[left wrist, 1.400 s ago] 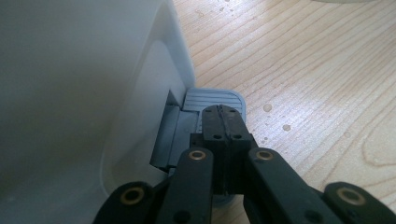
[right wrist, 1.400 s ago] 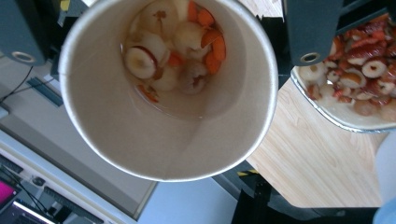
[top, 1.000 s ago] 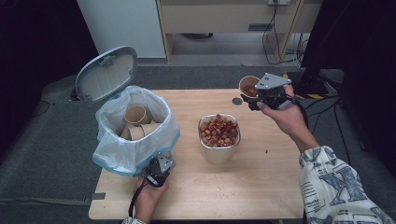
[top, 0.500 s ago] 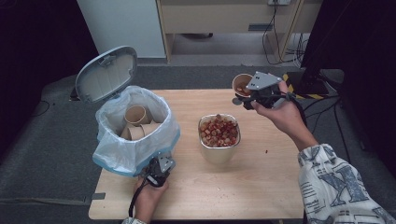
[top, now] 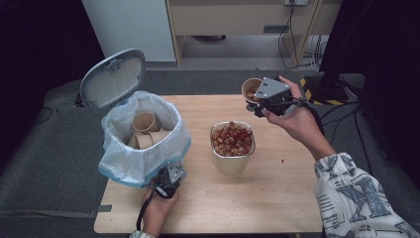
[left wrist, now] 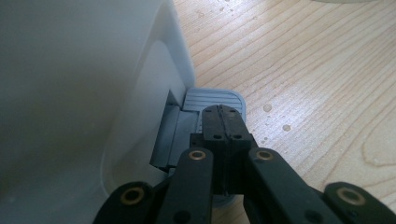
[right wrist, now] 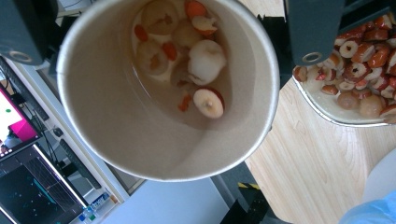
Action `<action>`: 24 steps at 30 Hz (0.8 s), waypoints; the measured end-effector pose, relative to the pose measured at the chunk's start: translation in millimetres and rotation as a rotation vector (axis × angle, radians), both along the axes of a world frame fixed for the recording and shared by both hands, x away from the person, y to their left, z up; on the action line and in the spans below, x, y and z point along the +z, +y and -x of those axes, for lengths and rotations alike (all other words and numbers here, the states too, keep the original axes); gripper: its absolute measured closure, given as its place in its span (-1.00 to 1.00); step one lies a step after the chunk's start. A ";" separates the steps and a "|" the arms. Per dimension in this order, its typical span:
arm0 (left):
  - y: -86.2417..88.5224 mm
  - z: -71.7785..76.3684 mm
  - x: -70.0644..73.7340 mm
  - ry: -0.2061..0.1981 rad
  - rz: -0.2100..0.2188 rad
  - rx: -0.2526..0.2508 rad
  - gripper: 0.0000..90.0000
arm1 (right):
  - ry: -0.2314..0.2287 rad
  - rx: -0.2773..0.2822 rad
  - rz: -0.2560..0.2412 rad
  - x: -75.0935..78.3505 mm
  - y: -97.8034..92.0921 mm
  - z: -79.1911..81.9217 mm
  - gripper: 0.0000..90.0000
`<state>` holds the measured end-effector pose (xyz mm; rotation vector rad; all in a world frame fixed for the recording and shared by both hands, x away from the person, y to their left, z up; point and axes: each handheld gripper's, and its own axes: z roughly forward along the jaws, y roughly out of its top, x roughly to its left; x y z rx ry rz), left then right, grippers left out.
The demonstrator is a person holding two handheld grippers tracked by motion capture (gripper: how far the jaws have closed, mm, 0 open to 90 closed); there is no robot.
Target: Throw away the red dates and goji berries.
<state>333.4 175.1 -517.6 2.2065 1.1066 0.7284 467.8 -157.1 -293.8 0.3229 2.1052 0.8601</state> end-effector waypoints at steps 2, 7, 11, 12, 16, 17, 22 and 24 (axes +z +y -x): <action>0.1 -0.1 0.0 0.000 0.000 0.000 0.99 | -0.004 0.005 0.001 0.9 1.0 0.7 -0.31; 0.4 -0.1 0.1 0.001 0.002 0.000 0.99 | -0.006 0.007 -0.002 2.9 1.8 0.9 -0.31; 0.2 -0.1 0.0 0.000 0.001 0.000 0.99 | -0.006 0.007 0.000 3.7 1.5 0.0 -0.31; 0.3 -0.1 0.0 0.000 0.001 0.000 0.99 | -0.008 0.009 0.002 4.1 1.4 0.0 -0.31; 0.3 -0.1 0.0 0.000 0.001 0.000 0.99 | -0.015 0.013 0.010 5.6 0.6 -0.7 -0.31; 0.4 -0.2 0.1 0.001 0.002 0.001 0.99 | -0.017 0.011 0.013 5.8 0.4 -1.1 -0.31; 0.6 -0.2 0.1 0.001 0.004 0.000 0.99 | -0.026 0.011 0.026 6.5 0.4 -2.8 -0.31; 0.4 -0.2 0.0 0.000 0.003 0.000 0.99 | -0.036 0.014 0.038 6.9 1.4 -2.7 -0.31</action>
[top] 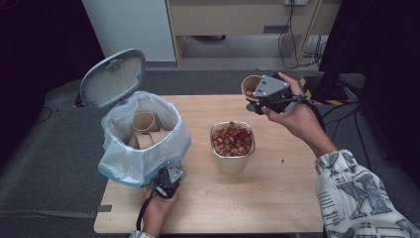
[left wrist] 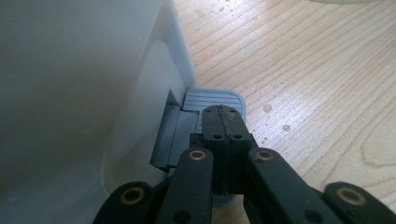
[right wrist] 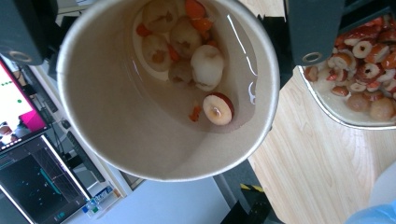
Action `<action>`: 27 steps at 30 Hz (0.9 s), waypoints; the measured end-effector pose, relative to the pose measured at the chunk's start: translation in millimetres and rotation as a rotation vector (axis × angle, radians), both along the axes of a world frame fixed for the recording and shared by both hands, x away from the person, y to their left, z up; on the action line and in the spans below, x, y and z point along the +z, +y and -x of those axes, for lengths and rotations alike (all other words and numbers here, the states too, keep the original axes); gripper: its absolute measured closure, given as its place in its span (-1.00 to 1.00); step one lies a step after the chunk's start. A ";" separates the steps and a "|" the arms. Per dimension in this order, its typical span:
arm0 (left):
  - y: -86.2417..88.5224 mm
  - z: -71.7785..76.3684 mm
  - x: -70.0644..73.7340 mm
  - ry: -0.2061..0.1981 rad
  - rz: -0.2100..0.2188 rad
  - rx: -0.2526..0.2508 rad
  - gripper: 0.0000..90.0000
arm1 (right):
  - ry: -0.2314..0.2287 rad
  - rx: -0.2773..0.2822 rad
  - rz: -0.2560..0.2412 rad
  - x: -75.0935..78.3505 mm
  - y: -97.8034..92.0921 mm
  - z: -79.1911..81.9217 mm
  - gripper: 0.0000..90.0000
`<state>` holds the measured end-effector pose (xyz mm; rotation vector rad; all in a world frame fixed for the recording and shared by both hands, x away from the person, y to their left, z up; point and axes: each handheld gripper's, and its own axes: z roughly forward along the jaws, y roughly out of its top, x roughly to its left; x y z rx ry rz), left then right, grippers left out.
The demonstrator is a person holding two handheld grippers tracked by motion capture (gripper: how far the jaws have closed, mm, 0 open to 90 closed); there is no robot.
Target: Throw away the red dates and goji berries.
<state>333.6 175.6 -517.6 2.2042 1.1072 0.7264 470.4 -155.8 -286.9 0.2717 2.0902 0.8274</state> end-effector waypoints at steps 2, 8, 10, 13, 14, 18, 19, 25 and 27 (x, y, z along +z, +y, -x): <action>0.2 0.0 0.0 0.000 0.000 -0.001 0.99 | -0.008 0.003 0.014 0.6 1.4 1.0 -0.31; 0.0 0.1 0.1 0.001 -0.001 0.000 0.99 | -0.044 0.014 0.069 1.5 6.1 4.6 -0.31; 0.0 0.1 0.1 0.001 -0.001 -0.001 0.99 | -0.057 0.014 0.095 1.2 7.6 5.5 -0.31; 0.1 0.0 0.2 0.002 -0.001 0.000 0.99 | -0.061 0.018 0.113 1.3 9.1 6.8 -0.31; 0.0 0.1 0.2 0.002 -0.001 0.000 0.99 | -0.061 0.022 0.112 1.3 9.2 6.8 -0.31; 0.3 -0.1 0.2 0.003 0.001 -0.001 0.99 | -0.052 0.021 0.106 2.5 8.2 6.7 -0.32; 0.2 0.0 0.3 0.002 -0.001 -0.001 0.99 | -0.053 0.021 0.109 2.1 8.0 6.7 -0.32; -0.1 0.0 0.2 0.002 -0.002 -0.001 0.99 | -0.061 0.022 0.154 -4.6 7.7 7.5 -0.32; -1.3 0.5 0.1 -0.002 -0.008 0.001 0.99 | -0.063 0.020 0.163 -6.4 8.0 7.7 -0.32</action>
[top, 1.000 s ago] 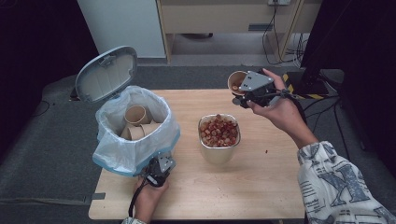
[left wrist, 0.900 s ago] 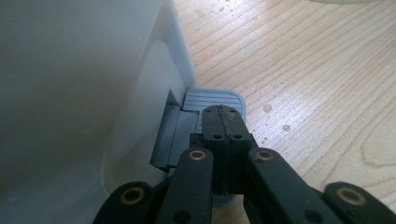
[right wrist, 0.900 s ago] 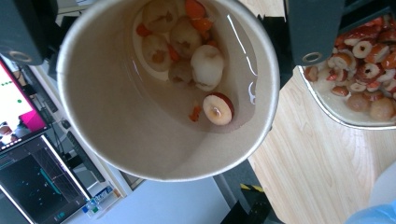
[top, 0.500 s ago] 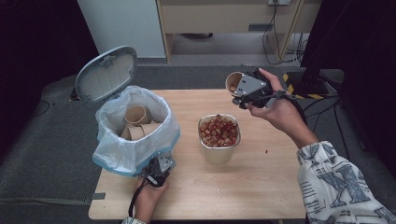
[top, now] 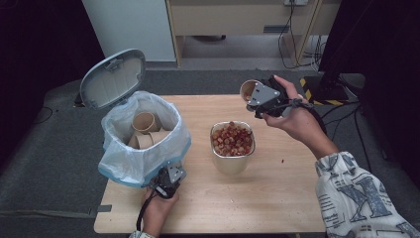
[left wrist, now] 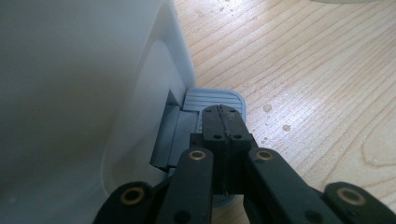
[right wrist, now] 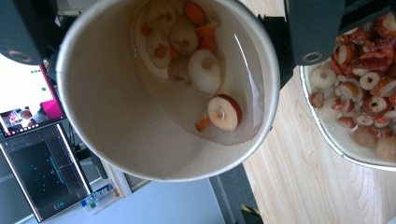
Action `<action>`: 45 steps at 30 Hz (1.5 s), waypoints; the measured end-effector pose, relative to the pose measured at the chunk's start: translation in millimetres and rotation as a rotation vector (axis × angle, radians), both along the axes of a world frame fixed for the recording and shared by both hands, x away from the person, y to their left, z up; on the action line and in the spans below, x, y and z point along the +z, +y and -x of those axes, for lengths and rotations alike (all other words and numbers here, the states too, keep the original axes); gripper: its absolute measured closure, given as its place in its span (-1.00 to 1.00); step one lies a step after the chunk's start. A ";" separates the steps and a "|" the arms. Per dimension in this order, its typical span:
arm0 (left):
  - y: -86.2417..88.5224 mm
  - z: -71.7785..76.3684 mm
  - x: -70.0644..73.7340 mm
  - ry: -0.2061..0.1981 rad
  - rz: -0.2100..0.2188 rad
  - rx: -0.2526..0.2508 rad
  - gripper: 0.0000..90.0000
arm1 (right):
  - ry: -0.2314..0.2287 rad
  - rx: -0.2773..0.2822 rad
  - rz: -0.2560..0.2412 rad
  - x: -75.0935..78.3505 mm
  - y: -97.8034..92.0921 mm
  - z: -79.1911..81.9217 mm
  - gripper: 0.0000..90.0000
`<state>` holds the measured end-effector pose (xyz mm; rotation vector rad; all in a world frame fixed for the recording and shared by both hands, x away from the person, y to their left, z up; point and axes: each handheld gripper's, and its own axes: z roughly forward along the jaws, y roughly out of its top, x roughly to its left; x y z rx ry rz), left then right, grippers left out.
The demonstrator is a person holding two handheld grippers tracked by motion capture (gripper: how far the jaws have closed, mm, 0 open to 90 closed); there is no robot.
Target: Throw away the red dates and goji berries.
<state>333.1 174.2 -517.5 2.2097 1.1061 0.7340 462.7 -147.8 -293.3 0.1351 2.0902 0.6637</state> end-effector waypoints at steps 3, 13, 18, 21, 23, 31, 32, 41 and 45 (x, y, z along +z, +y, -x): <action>0.2 0.2 -0.2 -0.001 0.002 0.001 0.99 | -0.004 0.007 0.037 -1.1 2.6 -1.8 -0.32; -0.9 0.2 -0.6 -0.006 0.000 -0.001 0.99 | -0.012 0.045 0.113 -4.3 18.0 1.7 -0.32; -1.7 0.1 -0.4 -0.006 -0.009 -0.004 0.98 | -0.013 0.067 0.140 -7.4 23.2 4.7 -0.32; 0.2 -0.4 0.1 0.001 0.001 -0.001 0.99 | -0.012 0.066 0.136 -6.9 22.1 5.7 -0.32; -1.0 0.1 -0.4 -0.005 0.001 0.000 0.99 | -0.012 0.060 0.139 -7.7 20.5 6.0 -0.32; -0.9 0.0 -0.3 -0.003 0.001 0.000 0.98 | -0.012 0.050 0.137 -9.8 15.7 7.0 -0.33; -0.8 0.0 -0.4 -0.004 0.004 0.001 0.98 | -0.012 0.050 0.135 -9.8 15.4 6.8 -0.33; -0.5 0.0 -0.5 -0.005 0.000 -0.007 0.98 | -0.022 0.050 0.134 -7.2 13.1 8.7 -0.33; -0.9 0.0 -0.5 -0.006 -0.003 -0.006 0.98 | -0.025 0.050 0.138 -7.1 12.4 8.8 -0.33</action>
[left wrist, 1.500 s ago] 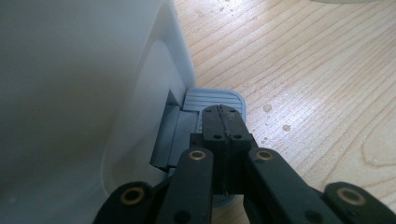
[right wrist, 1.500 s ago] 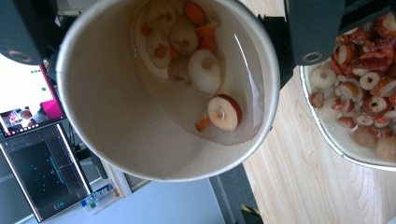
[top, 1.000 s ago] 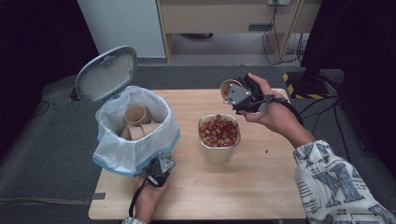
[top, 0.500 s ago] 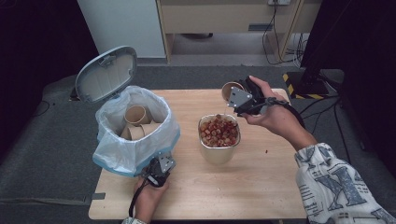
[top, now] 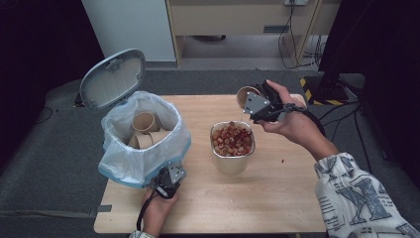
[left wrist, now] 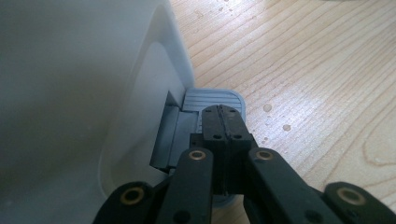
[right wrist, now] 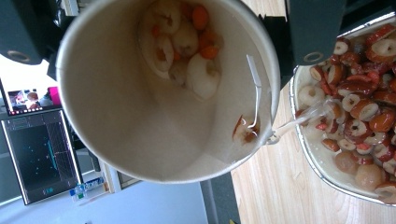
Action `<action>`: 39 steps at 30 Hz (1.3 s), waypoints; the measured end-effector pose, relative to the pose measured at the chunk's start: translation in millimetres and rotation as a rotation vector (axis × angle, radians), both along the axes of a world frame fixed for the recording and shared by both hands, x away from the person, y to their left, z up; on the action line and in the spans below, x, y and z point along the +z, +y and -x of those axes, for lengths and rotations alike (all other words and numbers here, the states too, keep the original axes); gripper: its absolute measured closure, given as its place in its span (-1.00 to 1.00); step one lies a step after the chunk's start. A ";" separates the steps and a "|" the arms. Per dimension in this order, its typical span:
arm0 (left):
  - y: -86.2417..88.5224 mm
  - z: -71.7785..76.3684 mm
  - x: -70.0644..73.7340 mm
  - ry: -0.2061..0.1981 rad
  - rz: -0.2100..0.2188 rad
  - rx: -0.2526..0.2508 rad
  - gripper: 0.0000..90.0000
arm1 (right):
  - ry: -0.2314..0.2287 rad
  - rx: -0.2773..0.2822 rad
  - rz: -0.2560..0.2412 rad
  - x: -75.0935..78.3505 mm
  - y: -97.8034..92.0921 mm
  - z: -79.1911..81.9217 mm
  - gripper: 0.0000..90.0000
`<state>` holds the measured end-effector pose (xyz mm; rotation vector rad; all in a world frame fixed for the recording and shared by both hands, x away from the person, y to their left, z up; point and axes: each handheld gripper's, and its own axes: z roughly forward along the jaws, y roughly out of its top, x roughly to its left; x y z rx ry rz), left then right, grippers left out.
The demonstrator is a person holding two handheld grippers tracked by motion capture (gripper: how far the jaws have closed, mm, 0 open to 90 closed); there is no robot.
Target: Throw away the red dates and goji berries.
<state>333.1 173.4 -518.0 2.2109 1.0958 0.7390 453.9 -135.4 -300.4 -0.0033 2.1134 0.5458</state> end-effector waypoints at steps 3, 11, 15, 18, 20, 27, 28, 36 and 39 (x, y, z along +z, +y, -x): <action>-0.3 0.1 0.0 0.000 -0.002 0.001 0.98 | -0.005 0.001 0.008 -0.2 1.1 0.3 -0.33; -0.2 0.1 0.0 0.000 -0.001 0.000 0.98 | -0.018 -0.008 0.025 -0.4 1.9 1.5 -0.33; -0.3 0.0 0.0 0.000 -0.002 0.001 0.98 | -0.031 0.002 0.033 1.7 0.4 -1.6 -0.33; 0.0 -0.1 0.0 0.001 0.001 0.000 0.98 | -0.041 0.007 0.029 5.2 -0.7 -2.9 -0.32; -0.2 0.1 0.0 -0.001 -0.002 0.000 0.98 | -0.053 0.013 0.029 8.3 -1.5 -3.2 -0.32; -0.2 0.0 0.0 0.000 0.000 0.002 0.98 | -0.074 0.020 0.031 15.3 -1.7 -1.9 -0.32; -0.2 0.0 0.0 0.000 -0.001 0.001 0.98 | -0.077 0.020 0.030 16.5 -1.7 -1.9 -0.32; 0.0 0.0 -0.1 0.000 0.005 0.000 0.98 | -0.109 0.022 0.026 24.5 0.0 0.6 -0.32; 0.1 -0.1 -0.1 0.000 0.002 0.001 0.98 | -0.121 0.030 0.032 26.3 2.0 0.7 -0.32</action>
